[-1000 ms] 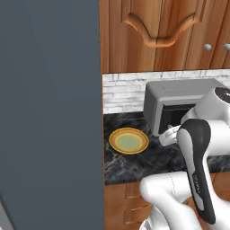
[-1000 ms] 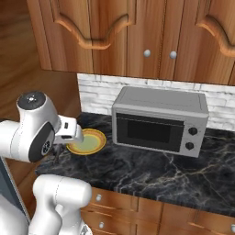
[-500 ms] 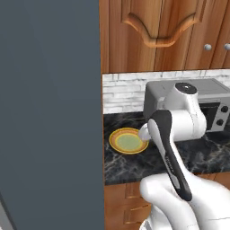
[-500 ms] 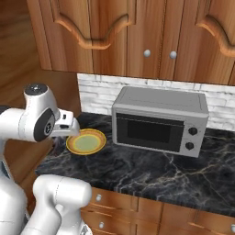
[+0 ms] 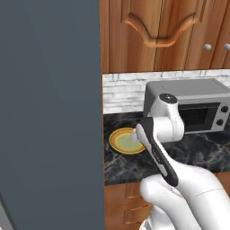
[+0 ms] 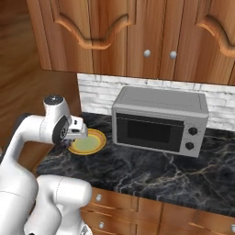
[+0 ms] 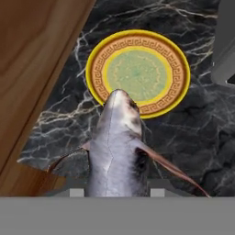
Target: Take the fish from the oven and place it on the plate on the counter.
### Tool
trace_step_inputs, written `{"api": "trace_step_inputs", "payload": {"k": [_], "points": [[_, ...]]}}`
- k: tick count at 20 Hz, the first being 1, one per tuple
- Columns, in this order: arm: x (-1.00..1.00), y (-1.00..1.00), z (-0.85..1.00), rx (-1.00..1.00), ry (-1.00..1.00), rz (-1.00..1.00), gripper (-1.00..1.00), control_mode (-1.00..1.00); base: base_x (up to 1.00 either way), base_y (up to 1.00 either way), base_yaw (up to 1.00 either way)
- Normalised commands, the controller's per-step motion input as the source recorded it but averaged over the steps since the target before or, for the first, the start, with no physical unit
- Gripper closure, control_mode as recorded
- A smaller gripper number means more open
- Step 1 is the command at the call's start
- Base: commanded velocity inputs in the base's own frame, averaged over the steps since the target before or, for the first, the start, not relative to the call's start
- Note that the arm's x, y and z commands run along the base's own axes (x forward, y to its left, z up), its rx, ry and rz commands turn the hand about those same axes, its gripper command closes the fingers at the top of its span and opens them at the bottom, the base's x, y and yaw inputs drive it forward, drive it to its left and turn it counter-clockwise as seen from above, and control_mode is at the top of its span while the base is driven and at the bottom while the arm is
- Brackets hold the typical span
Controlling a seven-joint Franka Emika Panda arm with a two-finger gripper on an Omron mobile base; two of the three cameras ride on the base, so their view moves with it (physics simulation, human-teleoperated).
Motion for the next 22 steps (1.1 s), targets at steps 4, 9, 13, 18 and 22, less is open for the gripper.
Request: {"api": "trace_step_inputs", "payload": {"k": [4,9,13,18,22], "points": [[0.87,0.20,-0.11,0.00,0.04,0.00,1.00,-1.00,0.00,0.00,0.00],[0.77,0.03,-0.08,0.00,0.05,0.00,1.00,-1.00,0.00,0.00,0.00],[0.36,0.00,-0.25,0.00,0.08,0.00,1.00,-1.00,0.00,0.00,0.00],[0.10,0.06,-0.24,0.00,0.12,0.00,1.00,-1.00,0.00,0.00,0.00],[0.12,0.06,-0.32,0.00,0.11,0.00,1.00,-1.00,0.00,0.00,0.00]]}}
